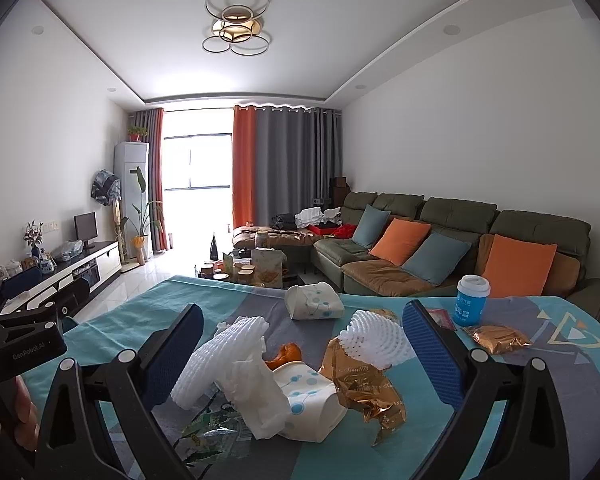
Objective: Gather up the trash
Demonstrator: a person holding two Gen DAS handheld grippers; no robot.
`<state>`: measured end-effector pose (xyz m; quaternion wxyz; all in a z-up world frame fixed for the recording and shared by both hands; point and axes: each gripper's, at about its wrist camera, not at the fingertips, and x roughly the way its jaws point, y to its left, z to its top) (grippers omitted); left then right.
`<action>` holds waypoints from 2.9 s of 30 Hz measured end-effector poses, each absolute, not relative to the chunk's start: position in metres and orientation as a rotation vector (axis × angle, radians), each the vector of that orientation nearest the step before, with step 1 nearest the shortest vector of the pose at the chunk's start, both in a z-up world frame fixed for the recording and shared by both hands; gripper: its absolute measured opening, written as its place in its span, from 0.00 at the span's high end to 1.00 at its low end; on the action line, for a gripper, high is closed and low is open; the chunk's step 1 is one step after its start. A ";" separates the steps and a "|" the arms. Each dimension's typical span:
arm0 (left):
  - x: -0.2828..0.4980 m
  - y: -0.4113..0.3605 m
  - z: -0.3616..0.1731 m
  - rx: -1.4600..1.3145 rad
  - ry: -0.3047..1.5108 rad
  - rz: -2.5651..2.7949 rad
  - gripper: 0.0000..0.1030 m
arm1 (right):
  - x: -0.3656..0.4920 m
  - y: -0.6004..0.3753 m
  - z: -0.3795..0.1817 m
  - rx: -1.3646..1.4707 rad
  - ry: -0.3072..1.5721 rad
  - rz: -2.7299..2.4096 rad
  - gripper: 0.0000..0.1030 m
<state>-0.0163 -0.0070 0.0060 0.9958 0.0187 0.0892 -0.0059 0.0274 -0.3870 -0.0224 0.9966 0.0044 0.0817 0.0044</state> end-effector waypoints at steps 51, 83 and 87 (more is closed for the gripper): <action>-0.019 -0.009 0.004 0.042 0.167 -0.005 0.05 | 0.025 -0.390 -0.024 0.016 0.155 0.000 0.06; -0.017 -0.010 -0.001 0.035 0.184 -0.015 0.05 | 0.030 -0.397 -0.025 0.031 0.162 0.003 0.06; -0.014 -0.010 -0.002 0.033 0.202 -0.038 0.05 | 0.032 -0.400 -0.025 0.038 0.172 0.009 0.06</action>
